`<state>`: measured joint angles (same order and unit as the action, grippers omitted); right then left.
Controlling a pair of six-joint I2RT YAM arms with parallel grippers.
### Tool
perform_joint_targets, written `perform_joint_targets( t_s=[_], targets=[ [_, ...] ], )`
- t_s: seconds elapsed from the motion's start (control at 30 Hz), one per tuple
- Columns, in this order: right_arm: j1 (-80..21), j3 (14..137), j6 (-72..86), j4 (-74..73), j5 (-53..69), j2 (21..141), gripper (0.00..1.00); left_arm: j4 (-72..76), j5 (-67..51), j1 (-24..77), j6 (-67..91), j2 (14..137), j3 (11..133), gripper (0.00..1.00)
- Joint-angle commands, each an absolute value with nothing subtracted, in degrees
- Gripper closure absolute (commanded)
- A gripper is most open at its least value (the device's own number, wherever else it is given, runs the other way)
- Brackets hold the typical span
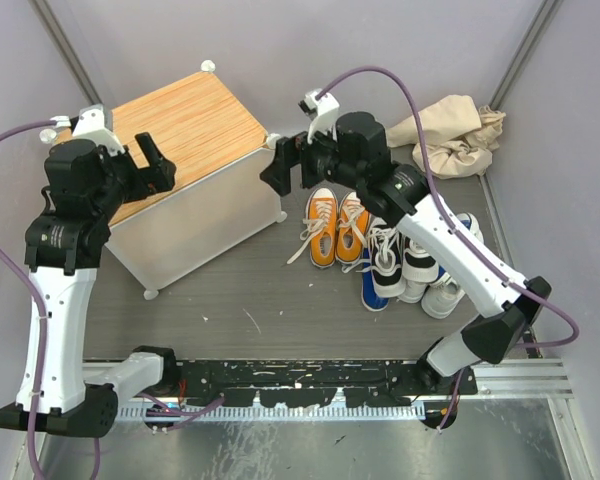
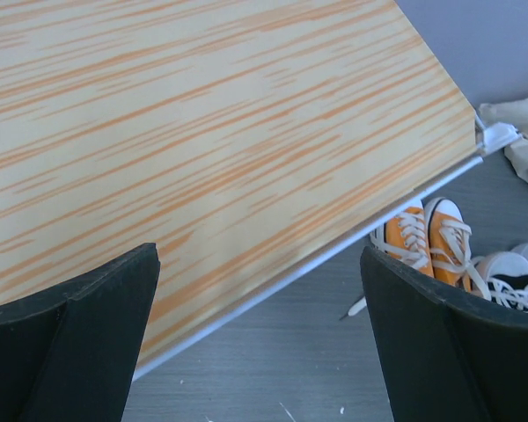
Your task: Place and organize the shoes in the shoe cabinet
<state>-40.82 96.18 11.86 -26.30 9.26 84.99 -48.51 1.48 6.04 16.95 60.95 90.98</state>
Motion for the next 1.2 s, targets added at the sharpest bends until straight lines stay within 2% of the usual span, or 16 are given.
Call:
perform_joint_targets(
  t_s=[0.0, 0.27, 0.6, 1.17],
  targets=[
    [-40.86, 103.75, 10.85, -18.9, 13.82, 90.01, 0.0, -41.56, 7.5, 6.24, 16.29, 61.88, 91.23, 0.02],
    [-40.71, 111.52, 9.22, -16.65, 17.8, 98.9, 0.0, -39.81, 7.97, 6.24, 17.57, 62.57, 87.4, 0.02],
    [-40.74, 109.38, 8.4, -11.54, 19.45, 100.66, 0.0, -40.0, 8.44, 6.25, 17.8, 61.45, 84.33, 0.02],
    [-40.72, 100.51, 0.72, -21.6, 25.02, 93.49, 0.0, -40.37, 6.83, 6.24, 18.47, 61.0, 82.54, 0.02]
  ],
)
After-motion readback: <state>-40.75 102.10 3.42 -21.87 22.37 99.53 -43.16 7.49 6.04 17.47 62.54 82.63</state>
